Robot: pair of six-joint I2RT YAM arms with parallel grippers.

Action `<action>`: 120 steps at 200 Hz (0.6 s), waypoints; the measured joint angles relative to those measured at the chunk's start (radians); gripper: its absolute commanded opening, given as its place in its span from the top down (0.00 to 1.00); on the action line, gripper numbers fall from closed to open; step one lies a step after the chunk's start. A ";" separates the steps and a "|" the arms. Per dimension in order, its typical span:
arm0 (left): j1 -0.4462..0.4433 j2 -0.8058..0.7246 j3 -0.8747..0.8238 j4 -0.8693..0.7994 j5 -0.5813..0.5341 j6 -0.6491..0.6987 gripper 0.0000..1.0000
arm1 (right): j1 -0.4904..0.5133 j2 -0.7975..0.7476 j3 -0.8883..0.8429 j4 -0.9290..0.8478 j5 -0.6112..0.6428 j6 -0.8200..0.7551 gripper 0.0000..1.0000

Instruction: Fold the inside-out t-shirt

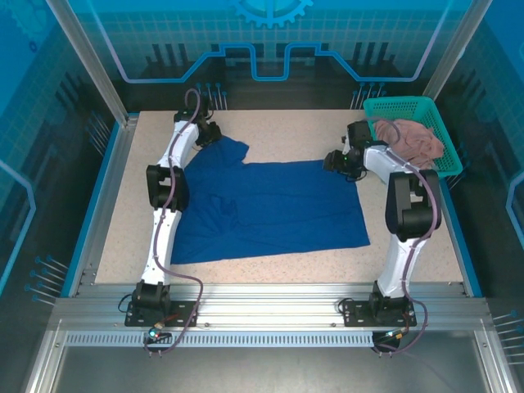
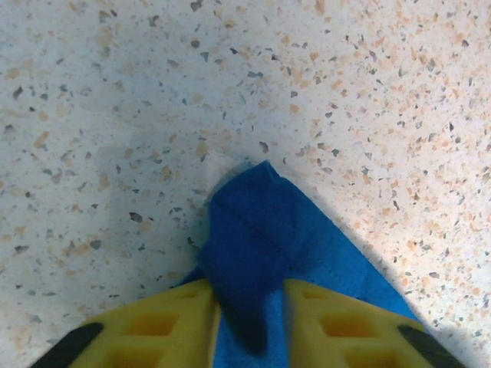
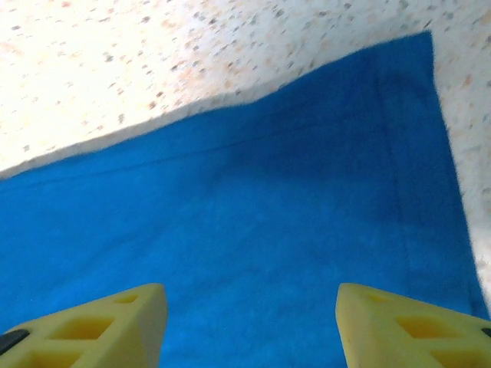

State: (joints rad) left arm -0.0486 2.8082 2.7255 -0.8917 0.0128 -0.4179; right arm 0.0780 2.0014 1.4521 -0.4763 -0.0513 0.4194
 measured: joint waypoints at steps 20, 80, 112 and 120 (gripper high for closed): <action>0.000 0.000 -0.007 0.005 0.006 -0.002 0.88 | 0.000 0.073 0.092 -0.029 0.054 0.003 0.40; 0.006 -0.045 -0.119 0.109 0.033 -0.001 1.00 | -0.005 0.251 0.350 -0.161 0.129 0.003 0.39; 0.008 -0.050 -0.134 0.128 0.048 -0.001 1.00 | -0.009 0.307 0.438 -0.232 0.162 0.010 0.39; 0.008 -0.051 -0.138 0.134 0.053 -0.001 1.00 | -0.009 0.309 0.447 -0.249 0.177 0.010 0.40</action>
State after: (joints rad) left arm -0.0402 2.7571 2.5870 -0.7582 0.0654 -0.4191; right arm 0.0689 2.3100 1.8996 -0.7254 0.1253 0.4294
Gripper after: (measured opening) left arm 0.054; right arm 0.606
